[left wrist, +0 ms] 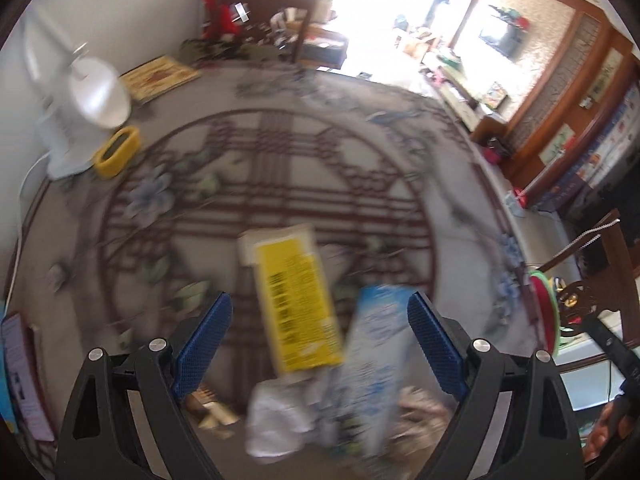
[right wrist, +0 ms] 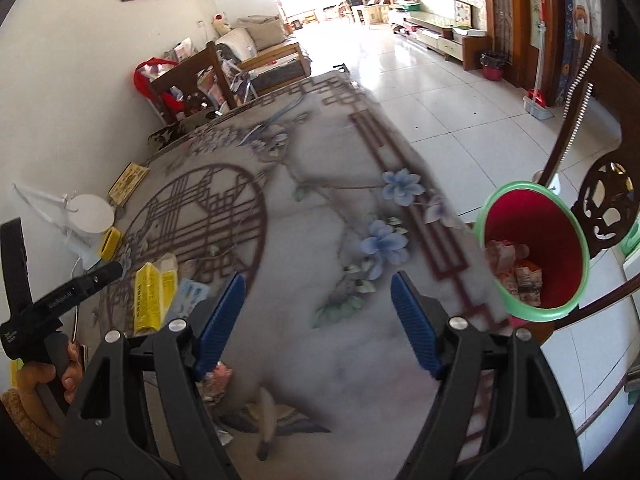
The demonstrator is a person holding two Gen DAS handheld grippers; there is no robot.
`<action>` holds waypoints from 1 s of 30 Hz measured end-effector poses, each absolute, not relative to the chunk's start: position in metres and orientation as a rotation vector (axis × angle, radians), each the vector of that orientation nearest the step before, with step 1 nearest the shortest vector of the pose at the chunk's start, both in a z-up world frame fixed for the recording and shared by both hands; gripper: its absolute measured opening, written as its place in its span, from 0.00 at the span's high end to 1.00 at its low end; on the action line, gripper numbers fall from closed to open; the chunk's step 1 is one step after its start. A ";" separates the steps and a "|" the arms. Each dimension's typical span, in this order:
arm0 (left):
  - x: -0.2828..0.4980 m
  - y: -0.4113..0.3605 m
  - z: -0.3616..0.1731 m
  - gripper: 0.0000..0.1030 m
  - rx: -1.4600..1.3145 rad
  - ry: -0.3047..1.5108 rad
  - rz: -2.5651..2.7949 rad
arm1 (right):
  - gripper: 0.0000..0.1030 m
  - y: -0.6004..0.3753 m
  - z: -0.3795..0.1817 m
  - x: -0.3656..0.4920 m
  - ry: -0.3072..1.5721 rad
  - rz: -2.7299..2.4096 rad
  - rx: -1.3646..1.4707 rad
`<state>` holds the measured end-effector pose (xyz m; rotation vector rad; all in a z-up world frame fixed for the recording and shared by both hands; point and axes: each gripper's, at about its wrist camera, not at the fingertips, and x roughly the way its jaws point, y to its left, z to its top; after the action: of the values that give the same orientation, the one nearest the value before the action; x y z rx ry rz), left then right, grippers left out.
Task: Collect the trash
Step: 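Move both tools back over the trash on the table, then grasp the yellow medicine box with the right tool while the left grasps the brown box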
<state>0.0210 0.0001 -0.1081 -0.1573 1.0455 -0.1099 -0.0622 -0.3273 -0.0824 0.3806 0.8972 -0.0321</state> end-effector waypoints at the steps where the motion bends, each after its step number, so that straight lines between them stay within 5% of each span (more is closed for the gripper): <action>1: 0.017 0.015 -0.114 0.17 -0.165 1.066 -0.086 | 0.29 -0.317 -0.082 -0.059 0.900 -0.021 0.371; 11: -0.021 0.112 -0.166 0.17 -0.375 1.234 0.063 | 0.25 -0.189 -0.090 0.008 1.028 0.270 0.235; 23: -0.040 0.124 -0.196 0.17 -0.456 1.315 0.041 | 0.25 -0.063 -0.161 0.062 1.242 0.383 -0.033; 24: -0.039 0.123 -0.198 0.17 -0.464 1.323 0.039 | 0.27 -0.063 -0.167 0.065 1.257 0.379 -0.043; 27: -0.036 0.119 -0.206 0.17 -0.489 1.343 0.029 | 0.56 -0.068 -0.177 0.067 1.288 0.400 -0.002; 30: -0.031 0.111 -0.208 0.17 -0.466 1.345 0.015 | 0.61 -0.078 -0.171 0.065 1.269 0.390 0.035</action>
<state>-0.0310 0.1109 -0.2079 -0.4662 1.3453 0.0147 0.0650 -0.0781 -0.1707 0.0354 1.2685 0.3897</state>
